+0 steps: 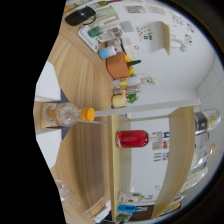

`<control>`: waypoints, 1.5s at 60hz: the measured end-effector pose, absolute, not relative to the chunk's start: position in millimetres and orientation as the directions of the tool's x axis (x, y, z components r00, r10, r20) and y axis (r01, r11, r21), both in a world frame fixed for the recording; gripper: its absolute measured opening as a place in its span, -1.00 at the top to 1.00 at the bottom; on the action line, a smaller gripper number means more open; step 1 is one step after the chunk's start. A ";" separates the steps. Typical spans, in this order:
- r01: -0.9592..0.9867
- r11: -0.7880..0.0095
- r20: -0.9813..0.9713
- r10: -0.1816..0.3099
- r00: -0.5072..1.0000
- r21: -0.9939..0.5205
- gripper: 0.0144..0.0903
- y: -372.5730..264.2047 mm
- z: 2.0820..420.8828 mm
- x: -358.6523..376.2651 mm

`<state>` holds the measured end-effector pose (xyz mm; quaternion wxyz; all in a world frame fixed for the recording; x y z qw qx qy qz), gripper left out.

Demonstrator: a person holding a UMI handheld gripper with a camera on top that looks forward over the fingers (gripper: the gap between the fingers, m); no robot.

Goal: Make me a cup of Mount Fuji.

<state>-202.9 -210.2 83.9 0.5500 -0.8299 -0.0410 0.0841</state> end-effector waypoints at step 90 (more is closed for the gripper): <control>0.034 -0.464 -0.009 0.090 0.996 -0.885 -0.87 -291.6 127.1 15.3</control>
